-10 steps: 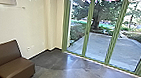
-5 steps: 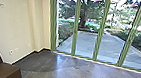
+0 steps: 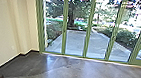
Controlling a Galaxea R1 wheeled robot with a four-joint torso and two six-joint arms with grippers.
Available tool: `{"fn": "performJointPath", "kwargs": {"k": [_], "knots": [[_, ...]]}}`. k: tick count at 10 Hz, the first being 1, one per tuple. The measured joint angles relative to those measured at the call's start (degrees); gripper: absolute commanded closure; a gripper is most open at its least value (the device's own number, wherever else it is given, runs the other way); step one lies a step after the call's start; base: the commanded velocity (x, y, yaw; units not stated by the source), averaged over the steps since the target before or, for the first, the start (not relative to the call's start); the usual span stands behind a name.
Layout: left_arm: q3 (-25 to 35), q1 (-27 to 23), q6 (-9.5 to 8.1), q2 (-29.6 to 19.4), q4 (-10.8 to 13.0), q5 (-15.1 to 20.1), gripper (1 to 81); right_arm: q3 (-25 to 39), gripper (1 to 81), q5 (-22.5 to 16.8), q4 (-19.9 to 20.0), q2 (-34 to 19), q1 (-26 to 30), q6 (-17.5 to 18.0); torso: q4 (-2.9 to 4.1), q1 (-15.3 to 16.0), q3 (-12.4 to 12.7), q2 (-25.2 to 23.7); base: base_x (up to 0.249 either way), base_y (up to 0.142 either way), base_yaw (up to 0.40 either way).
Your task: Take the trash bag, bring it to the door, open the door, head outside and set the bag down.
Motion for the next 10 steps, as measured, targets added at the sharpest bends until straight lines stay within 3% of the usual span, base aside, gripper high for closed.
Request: {"fn": "performJointPath", "kwargs": {"k": [10], "knots": [[0.0,0.0,0.0,0.1,0.8,-0.1,81.1,-0.2,1.0,0.0,0.0,0.2,-0.2,0.0,0.0,0.0,0.0,0.0,0.0,0.0,-0.312]]}}
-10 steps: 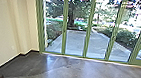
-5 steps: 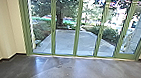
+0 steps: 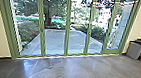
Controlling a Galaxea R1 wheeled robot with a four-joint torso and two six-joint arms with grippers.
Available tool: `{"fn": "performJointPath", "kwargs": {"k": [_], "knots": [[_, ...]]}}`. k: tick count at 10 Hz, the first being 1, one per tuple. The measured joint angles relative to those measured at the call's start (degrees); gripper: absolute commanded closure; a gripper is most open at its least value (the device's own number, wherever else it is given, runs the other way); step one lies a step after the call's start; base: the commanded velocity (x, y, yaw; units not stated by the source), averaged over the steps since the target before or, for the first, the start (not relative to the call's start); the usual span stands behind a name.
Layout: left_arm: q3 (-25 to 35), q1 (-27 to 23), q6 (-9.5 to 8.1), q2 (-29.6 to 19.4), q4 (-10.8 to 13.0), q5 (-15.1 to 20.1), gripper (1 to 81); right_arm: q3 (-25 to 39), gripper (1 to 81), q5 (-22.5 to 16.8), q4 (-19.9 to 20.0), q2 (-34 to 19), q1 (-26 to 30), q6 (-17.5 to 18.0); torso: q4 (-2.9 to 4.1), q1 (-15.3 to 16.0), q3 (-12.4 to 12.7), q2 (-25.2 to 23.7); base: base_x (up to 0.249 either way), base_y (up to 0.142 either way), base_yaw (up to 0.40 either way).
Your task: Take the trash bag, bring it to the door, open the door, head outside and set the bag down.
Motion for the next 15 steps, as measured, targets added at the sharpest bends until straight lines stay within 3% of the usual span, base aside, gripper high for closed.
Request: {"fn": "performJointPath", "kwargs": {"k": [7,15], "knots": [[0.0,0.0,0.0,0.0,0.0,0.0,81.1,-0.2,1.0,-0.1,-0.1,0.1,-0.1,0.0,0.0,0.0,0.0,0.0,0.0,0.0,-0.249],[0.0,0.0,0.0,0.1,0.0,-0.1,81.1,-0.3,1.0,0.0,-0.1,0.2,-0.1,0.0,0.0,0.0,0.0,0.0,0.0,0.0,-0.027]]}}
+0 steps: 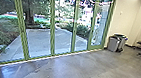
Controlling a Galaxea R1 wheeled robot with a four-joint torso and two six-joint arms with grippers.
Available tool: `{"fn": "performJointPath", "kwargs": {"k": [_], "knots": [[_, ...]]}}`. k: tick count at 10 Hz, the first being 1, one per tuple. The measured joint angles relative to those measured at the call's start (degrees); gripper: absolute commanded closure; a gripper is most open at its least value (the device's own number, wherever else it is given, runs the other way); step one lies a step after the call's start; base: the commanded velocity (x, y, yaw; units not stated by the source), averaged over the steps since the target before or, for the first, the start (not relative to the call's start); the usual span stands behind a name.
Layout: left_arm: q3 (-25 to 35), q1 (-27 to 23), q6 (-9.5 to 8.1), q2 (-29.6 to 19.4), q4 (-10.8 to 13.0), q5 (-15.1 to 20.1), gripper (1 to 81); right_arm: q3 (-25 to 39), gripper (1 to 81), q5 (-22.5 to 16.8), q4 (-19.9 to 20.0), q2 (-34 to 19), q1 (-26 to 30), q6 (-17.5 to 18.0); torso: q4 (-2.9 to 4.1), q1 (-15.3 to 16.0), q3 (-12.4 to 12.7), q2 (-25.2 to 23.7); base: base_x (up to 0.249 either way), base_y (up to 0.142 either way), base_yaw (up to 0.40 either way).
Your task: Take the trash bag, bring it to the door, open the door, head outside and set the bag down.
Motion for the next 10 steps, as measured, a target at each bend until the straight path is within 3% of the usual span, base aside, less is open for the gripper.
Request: {"fn": "performJointPath", "kwargs": {"k": [6,10], "knots": [[0.0,0.0,0.0,0.4,0.1,0.3,81.1,-0.1,1.0,0.0,0.0,0.3,0.1,0.0,0.0,-0.6,0.0,0.8,0.0,0.0,0.0],[0.0,-0.1,0.0,0.4,0.2,0.2,81.1,-0.1,1.0,0.0,0.0,0.3,0.3,0.0,0.0,-5.5,0.0,8.5,0.0,0.0,0.0]]}}
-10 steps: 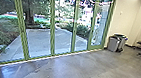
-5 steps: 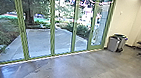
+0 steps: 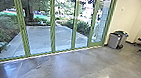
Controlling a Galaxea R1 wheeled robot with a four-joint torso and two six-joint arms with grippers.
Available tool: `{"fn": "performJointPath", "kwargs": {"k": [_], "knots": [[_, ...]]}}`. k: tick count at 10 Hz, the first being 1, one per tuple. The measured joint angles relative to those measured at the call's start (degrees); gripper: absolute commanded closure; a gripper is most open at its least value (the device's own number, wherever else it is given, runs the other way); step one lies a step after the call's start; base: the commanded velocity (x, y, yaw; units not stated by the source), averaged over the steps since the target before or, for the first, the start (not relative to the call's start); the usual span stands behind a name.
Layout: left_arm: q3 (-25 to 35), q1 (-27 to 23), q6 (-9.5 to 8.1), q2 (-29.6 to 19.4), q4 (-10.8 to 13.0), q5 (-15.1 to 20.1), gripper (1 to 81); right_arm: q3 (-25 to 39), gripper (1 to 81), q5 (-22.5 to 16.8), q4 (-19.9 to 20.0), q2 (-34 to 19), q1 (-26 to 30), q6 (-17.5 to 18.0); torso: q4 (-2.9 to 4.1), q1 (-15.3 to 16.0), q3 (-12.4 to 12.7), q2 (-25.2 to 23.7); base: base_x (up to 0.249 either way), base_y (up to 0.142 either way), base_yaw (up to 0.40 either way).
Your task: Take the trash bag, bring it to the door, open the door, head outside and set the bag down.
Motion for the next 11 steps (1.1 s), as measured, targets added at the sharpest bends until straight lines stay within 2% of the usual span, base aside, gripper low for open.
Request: {"fn": "performJointPath", "kwargs": {"k": [3,5,7,8,9,10,11], "knots": [[0.0,-0.2,0.0,0.0,0.0,0.1,81.1,0.0,1.0,0.0,0.0,0.0,0.0,0.0,0.0,-1.3,0.3,2.6,0.0,0.0,0.0],[0.0,-0.2,0.0,0.0,0.0,0.1,81.1,0.0,1.0,0.0,0.0,0.0,0.0,0.0,0.0,-1.5,2.7,2.9,0.0,0.0,0.0],[0.0,0.1,0.0,0.0,0.0,-0.1,81.1,0.0,1.0,0.0,0.0,0.0,-0.2,0.0,0.0,-1.7,3.8,2.9,0.0,0.0,0.0],[0.0,0.2,0.0,0.0,0.0,0.0,81.1,0.0,1.0,-0.1,0.0,0.0,-0.3,0.0,-0.33,-1.7,4.0,2.9,0.0,0.0,0.0],[0.0,0.2,0.02,0.0,0.0,0.0,81.1,0.0,1.0,0.0,0.0,0.0,-0.1,0.0,-1.24,-1.7,4.1,2.9,0.0,0.0,0.0],[0.0,0.2,0.0,0.0,0.0,0.0,81.1,0.0,1.0,0.0,0.0,0.0,-0.1,0.0,-2.51,-1.7,4.1,2.9,0.0,0.0,0.0],[0.0,0.0,0.0,0.0,0.0,-0.1,81.1,0.0,1.0,0.0,0.0,0.0,-0.3,0.0,-3.39,-1.7,4.1,2.9,0.0,0.0,0.0]]}}
